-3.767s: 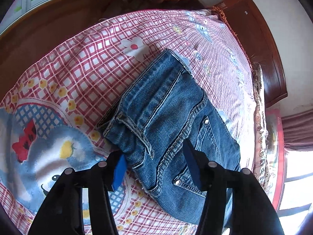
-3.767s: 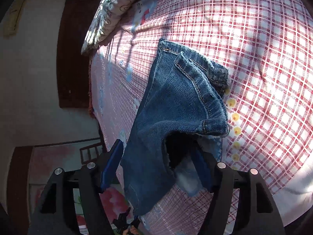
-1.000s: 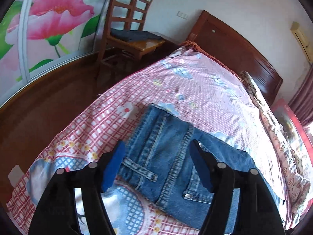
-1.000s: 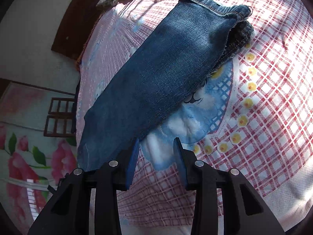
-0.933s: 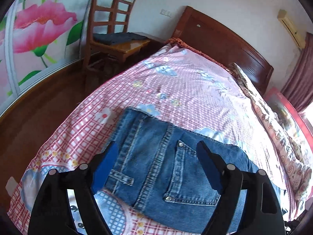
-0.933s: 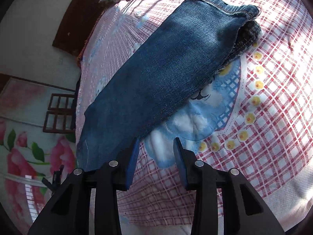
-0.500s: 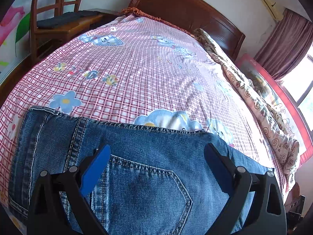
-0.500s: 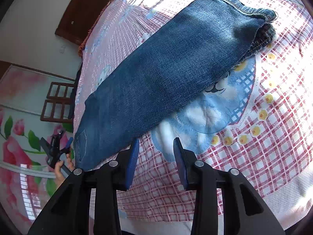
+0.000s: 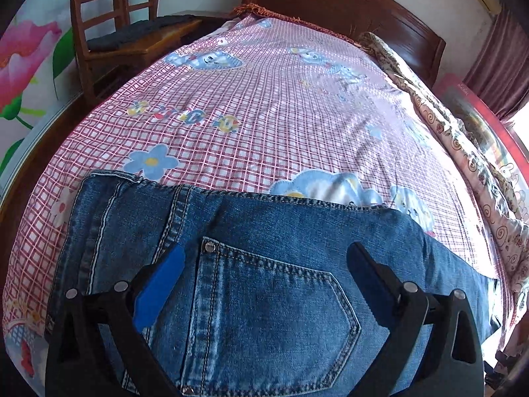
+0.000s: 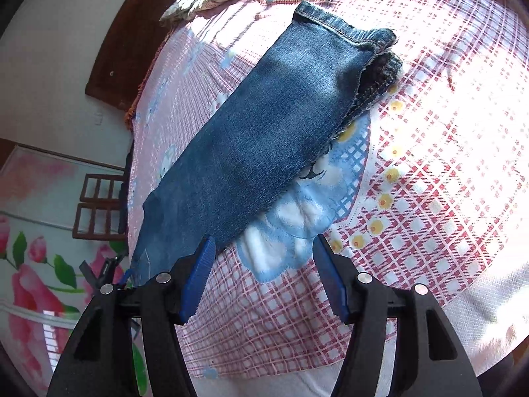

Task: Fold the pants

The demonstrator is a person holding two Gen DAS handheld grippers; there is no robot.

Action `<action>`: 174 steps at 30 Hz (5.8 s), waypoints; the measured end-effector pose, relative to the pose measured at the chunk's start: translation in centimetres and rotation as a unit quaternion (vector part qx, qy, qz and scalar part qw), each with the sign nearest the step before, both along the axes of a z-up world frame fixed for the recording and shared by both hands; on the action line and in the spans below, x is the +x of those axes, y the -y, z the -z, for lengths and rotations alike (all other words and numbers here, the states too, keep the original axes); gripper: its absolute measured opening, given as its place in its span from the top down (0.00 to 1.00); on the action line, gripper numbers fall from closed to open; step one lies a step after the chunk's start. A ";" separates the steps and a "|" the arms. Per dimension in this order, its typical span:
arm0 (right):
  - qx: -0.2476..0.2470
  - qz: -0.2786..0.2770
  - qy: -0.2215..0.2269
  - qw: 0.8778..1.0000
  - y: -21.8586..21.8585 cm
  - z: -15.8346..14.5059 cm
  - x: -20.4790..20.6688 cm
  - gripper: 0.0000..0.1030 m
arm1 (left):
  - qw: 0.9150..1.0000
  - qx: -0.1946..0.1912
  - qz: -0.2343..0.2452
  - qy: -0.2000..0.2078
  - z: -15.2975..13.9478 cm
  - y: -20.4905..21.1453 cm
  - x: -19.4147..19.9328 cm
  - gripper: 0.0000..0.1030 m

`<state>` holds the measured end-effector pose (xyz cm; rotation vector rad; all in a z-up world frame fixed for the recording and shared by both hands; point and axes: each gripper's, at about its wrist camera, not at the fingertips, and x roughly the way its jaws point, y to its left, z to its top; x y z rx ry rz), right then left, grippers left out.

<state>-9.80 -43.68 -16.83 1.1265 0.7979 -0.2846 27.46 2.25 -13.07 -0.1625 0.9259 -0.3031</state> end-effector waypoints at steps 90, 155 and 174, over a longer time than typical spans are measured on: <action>-0.379 -0.226 -0.017 0.897 -22.7 -4.5 21.2 0.86 | 0.997 -0.003 0.058 0.053 5.6 -3.0 -16.4 0.02; -0.457 -0.288 -0.069 0.839 -24.2 1.5 24.1 0.77 | 0.884 -0.321 -0.318 -0.117 8.3 -17.5 -4.2 0.57; -0.256 -0.202 0.022 0.945 -16.4 -3.6 15.9 0.31 | 0.958 -0.256 -0.124 0.042 -3.4 -9.4 -5.4 0.86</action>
